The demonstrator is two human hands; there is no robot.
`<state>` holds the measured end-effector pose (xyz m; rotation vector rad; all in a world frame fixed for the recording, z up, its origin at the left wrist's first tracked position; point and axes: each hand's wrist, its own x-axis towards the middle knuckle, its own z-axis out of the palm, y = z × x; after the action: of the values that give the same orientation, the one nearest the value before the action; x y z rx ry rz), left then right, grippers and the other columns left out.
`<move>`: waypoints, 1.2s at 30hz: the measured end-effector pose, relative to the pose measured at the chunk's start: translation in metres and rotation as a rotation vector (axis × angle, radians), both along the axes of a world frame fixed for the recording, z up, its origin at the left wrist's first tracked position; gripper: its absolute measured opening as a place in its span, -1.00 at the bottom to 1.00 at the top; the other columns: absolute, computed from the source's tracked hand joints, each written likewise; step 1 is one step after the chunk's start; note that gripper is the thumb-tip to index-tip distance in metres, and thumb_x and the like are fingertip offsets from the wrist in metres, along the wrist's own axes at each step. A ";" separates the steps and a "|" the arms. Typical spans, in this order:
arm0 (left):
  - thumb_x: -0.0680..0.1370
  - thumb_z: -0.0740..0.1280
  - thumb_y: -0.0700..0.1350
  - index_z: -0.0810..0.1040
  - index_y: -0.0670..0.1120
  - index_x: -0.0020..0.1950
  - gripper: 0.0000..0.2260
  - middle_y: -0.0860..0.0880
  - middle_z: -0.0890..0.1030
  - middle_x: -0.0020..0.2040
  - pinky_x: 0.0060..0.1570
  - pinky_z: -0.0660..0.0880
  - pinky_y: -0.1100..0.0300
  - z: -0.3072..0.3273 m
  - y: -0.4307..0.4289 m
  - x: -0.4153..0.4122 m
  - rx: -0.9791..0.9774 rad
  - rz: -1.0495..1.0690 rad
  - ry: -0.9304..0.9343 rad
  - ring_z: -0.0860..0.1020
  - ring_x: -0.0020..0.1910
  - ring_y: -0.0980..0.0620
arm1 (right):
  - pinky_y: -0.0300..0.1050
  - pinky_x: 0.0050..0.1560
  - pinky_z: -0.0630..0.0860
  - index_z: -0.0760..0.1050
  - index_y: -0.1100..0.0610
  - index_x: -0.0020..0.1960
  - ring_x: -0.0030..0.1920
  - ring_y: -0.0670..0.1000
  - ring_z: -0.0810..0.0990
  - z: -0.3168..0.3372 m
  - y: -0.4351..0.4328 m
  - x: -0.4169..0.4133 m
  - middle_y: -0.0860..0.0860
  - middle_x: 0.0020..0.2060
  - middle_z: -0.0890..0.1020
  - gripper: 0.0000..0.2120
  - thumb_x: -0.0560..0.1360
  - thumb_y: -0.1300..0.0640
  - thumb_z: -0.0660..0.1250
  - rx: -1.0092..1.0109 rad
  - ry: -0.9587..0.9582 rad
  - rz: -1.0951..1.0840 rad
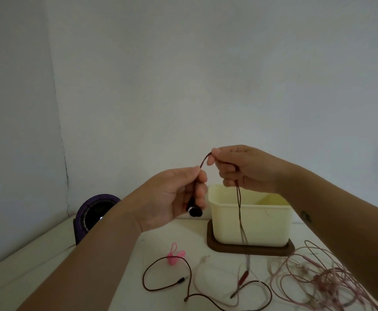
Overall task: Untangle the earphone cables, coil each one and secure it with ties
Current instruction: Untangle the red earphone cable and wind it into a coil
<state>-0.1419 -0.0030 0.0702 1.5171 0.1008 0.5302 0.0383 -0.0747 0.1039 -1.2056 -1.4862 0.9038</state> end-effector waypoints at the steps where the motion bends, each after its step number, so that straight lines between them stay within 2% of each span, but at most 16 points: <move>1: 0.47 0.20 -0.03 0.54 -0.10 -0.23 -0.80 -0.01 0.50 -0.42 -0.23 0.51 0.17 -0.002 -0.002 0.001 -0.015 -0.024 -0.004 0.49 -0.46 0.08 | -0.27 -0.38 0.35 0.54 0.13 -0.11 -0.46 -0.09 0.17 -0.001 0.001 0.001 -0.08 -0.48 0.23 -0.72 0.61 0.05 0.12 0.009 -0.009 -0.023; 5: 0.45 0.21 -0.07 0.57 -0.13 -0.24 -0.80 -0.06 0.57 -0.37 -0.24 0.59 0.19 -0.005 -0.011 0.004 -0.128 -0.063 -0.073 0.59 -0.36 0.03 | -0.23 -0.31 0.36 0.57 0.10 -0.15 -0.44 -0.07 0.20 -0.010 0.008 0.002 -0.06 -0.46 0.28 -0.70 0.61 0.05 0.13 0.018 -0.023 -0.057; 7: 0.45 0.20 -0.08 0.53 -0.16 -0.16 -0.82 -0.07 0.62 -0.31 -0.21 0.61 0.18 -0.005 -0.013 0.006 -0.143 -0.045 -0.114 0.64 -0.28 0.00 | -0.17 -0.24 0.36 0.58 0.09 -0.21 -0.34 0.06 0.22 -0.020 0.012 0.002 0.04 -0.39 0.32 -0.67 0.61 0.03 0.15 -0.003 -0.053 -0.035; 8: 0.44 0.21 -0.09 0.52 -0.18 -0.12 -0.81 -0.09 0.65 -0.27 -0.20 0.61 0.18 -0.004 -0.014 0.008 -0.156 -0.039 -0.141 0.65 -0.25 0.00 | -0.16 -0.23 0.37 0.56 0.13 -0.18 -0.28 0.09 0.22 -0.026 0.014 0.000 0.10 -0.33 0.33 -0.70 0.61 0.04 0.16 -0.015 -0.075 -0.032; 10: 0.44 0.23 -0.13 0.52 -0.22 -0.05 -0.80 -0.13 0.68 -0.19 -0.16 0.63 0.17 -0.002 -0.013 0.011 -0.207 -0.007 -0.197 0.67 -0.20 -0.01 | -0.20 -0.25 0.36 0.46 0.18 -0.13 -0.33 0.06 0.25 -0.037 0.015 -0.004 0.09 -0.33 0.33 -0.76 0.62 0.09 0.13 -0.048 -0.130 -0.046; 11: 0.45 0.23 -0.15 0.53 -0.22 -0.03 -0.81 -0.14 0.69 -0.14 -0.13 0.63 0.16 -0.002 -0.011 0.013 -0.231 0.023 -0.222 0.68 -0.17 -0.01 | -0.21 -0.27 0.36 0.44 0.16 -0.15 -0.39 -0.04 0.27 -0.042 0.014 -0.008 0.04 -0.38 0.33 -0.76 0.63 0.11 0.11 -0.073 -0.166 -0.054; 13: 0.54 0.20 -0.20 0.53 -0.22 0.02 -0.84 -0.13 0.69 -0.08 -0.10 0.62 0.18 -0.003 -0.004 0.015 -0.255 0.109 -0.256 0.68 -0.10 -0.01 | -0.24 -0.29 0.38 0.51 0.12 -0.14 -0.45 -0.11 0.28 -0.050 0.011 -0.017 -0.05 -0.44 0.34 -0.72 0.63 0.08 0.11 -0.103 -0.319 -0.053; 16: 0.61 0.15 -0.24 0.52 -0.22 0.06 -0.82 -0.12 0.70 -0.06 -0.11 0.62 0.20 -0.009 0.012 0.019 -0.295 0.225 -0.279 0.68 -0.08 0.02 | -0.22 -0.27 0.41 0.59 0.11 -0.02 -0.45 -0.11 0.34 -0.049 0.002 -0.029 -0.13 -0.49 0.36 -0.68 0.64 0.04 0.09 -0.115 -0.651 -0.054; 18: 0.61 0.15 -0.26 0.52 -0.23 0.07 -0.83 -0.11 0.70 -0.07 -0.13 0.62 0.21 -0.014 0.019 0.020 -0.295 0.290 -0.266 0.68 -0.10 0.03 | -0.22 -0.26 0.40 0.59 0.12 -0.02 -0.45 -0.12 0.35 -0.042 -0.003 -0.034 -0.14 -0.49 0.37 -0.67 0.64 0.04 0.09 -0.095 -0.765 -0.075; 21: 0.61 0.16 -0.30 0.53 -0.22 0.06 -0.83 -0.11 0.69 -0.07 -0.19 0.61 0.23 -0.023 0.025 0.021 -0.243 0.375 -0.212 0.68 -0.13 0.04 | -0.35 -0.36 0.31 0.59 0.07 -0.07 -0.46 -0.16 0.35 -0.029 -0.013 -0.040 -0.08 -0.42 0.41 -0.70 0.62 0.05 0.10 -0.024 -0.904 -0.134; 24: 0.59 0.19 -0.30 0.56 -0.20 0.05 -0.84 -0.10 0.70 -0.09 -0.27 0.58 0.28 -0.028 0.027 0.023 -0.201 0.416 -0.160 0.67 -0.16 0.08 | -0.36 -0.40 0.30 0.60 0.10 -0.07 -0.49 -0.17 0.34 -0.019 -0.020 -0.041 -0.07 -0.43 0.41 -0.70 0.62 0.06 0.11 0.057 -0.945 -0.190; 30: 0.59 0.20 -0.31 0.55 -0.21 0.07 -0.84 -0.12 0.70 -0.09 -0.14 0.62 0.21 -0.028 0.028 0.026 -0.288 0.389 -0.181 0.68 -0.15 0.05 | -0.45 -0.39 0.32 0.62 0.15 -0.03 -0.50 -0.31 0.41 -0.011 -0.027 -0.039 -0.13 -0.51 0.37 -0.70 0.62 0.10 0.12 0.119 -0.946 -0.299; 33: 0.59 0.18 -0.34 0.55 -0.22 0.05 -0.84 -0.10 0.70 -0.16 -0.24 0.61 0.25 -0.027 0.027 0.026 -0.314 0.376 -0.157 0.67 -0.23 0.08 | -0.41 -0.42 0.31 0.61 0.14 -0.06 -0.52 -0.24 0.39 -0.012 -0.029 -0.040 -0.15 -0.55 0.42 -0.71 0.61 0.08 0.14 0.127 -0.943 -0.301; 36: 0.57 0.20 -0.36 0.55 -0.23 0.09 -0.82 -0.11 0.70 -0.15 -0.25 0.60 0.26 -0.030 0.027 0.028 -0.228 0.363 -0.103 0.65 -0.25 0.07 | -0.36 -0.45 0.29 0.56 0.02 -0.21 -0.53 -0.17 0.34 -0.013 -0.027 -0.041 -0.20 -0.59 0.42 -0.73 0.60 0.05 0.19 0.138 -0.944 -0.284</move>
<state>-0.1142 0.0237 0.0401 1.2504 0.3497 0.8559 -0.0029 -0.1017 0.0912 -1.7967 -1.9641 -0.0144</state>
